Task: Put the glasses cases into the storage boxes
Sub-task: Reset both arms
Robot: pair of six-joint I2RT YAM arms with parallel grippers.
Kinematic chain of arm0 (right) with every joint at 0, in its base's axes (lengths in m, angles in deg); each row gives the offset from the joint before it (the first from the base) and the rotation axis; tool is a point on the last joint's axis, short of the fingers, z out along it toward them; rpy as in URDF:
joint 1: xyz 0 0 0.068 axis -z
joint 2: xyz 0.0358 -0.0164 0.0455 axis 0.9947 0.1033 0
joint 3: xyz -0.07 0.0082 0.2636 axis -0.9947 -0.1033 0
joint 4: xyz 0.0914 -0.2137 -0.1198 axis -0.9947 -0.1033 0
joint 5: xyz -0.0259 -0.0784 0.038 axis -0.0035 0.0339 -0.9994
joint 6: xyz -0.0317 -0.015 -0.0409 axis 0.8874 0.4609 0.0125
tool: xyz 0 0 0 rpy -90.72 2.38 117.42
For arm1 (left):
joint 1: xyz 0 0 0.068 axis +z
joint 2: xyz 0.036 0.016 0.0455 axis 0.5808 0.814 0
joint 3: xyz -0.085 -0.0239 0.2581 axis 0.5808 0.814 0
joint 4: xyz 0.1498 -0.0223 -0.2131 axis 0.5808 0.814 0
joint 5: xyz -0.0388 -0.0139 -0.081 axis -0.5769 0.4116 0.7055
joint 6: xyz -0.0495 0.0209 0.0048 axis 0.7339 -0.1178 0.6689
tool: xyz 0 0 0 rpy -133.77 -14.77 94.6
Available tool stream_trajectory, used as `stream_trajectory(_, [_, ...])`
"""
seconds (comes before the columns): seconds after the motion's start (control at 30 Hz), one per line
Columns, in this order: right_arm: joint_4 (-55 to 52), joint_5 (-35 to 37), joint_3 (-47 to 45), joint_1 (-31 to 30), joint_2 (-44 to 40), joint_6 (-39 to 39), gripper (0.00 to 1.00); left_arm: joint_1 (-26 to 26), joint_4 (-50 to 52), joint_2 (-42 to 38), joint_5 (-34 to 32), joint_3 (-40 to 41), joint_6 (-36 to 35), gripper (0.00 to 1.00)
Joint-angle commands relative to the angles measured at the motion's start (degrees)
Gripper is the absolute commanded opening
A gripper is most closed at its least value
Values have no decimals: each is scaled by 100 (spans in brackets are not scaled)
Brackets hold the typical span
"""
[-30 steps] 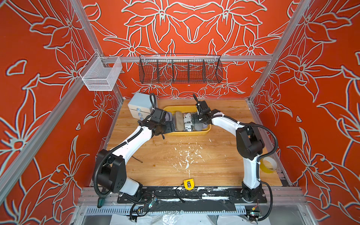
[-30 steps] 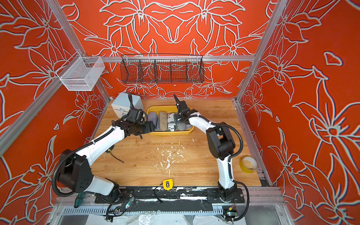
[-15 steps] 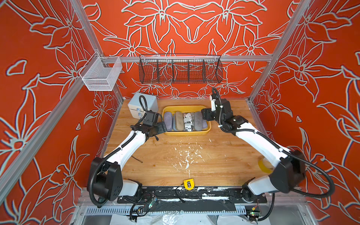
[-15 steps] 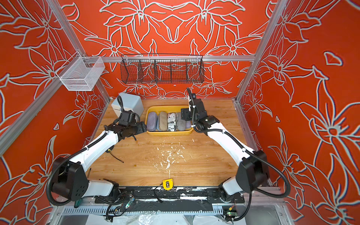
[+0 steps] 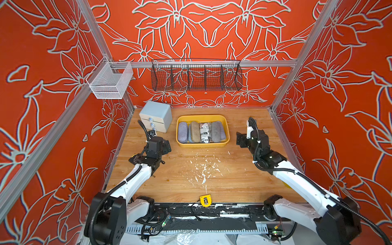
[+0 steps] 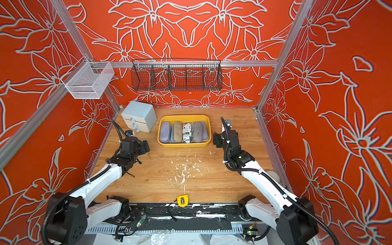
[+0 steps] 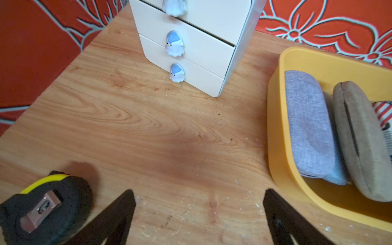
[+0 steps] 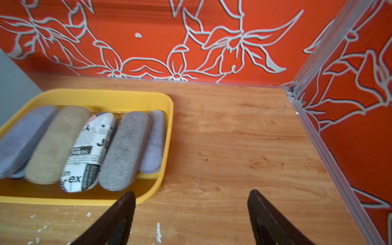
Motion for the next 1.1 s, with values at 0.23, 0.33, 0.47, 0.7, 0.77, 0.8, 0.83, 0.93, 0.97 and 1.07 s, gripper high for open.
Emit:
stream_trajectory(0.23, [745,94,-519,663,181,-404,85,550,-1118,-198,114,397,-905,97])
stream_trajectory(0.33, [830,66,-641,828,213,-378,85,555,-1078,-35,119,445,-953,96])
stream_trajectory(0.47, [1029,72,-826,1089,296,-309,85,556,-1278,320,133,437,-1048,98])
stream_trajectory(0.7, [1840,140,-1380,1582,313,154,85,660,-2125,1242,130,488,-1052,97])
stream_trajectory(0.77, [2086,46,-1524,1662,360,285,85,704,-2112,1189,237,515,-1026,97])
stream_trajectory(0.8, [2059,13,-1521,1685,398,404,85,704,-2159,1162,278,583,-1032,97])
stream_trajectory(0.83, [2171,46,-1549,1699,455,493,85,704,-2226,1167,295,617,-1045,97])
stream_trajectory(0.93, [2637,118,-1621,1724,791,761,85,704,-2383,1181,285,708,-1033,97])
stream_trajectory(0.97, [2785,93,-1623,1741,944,800,86,712,-2504,1211,259,773,-1018,97])
stream_trajectory(1.07, [3120,-63,-1622,1807,1362,860,86,722,-2606,1240,237,828,-988,97])
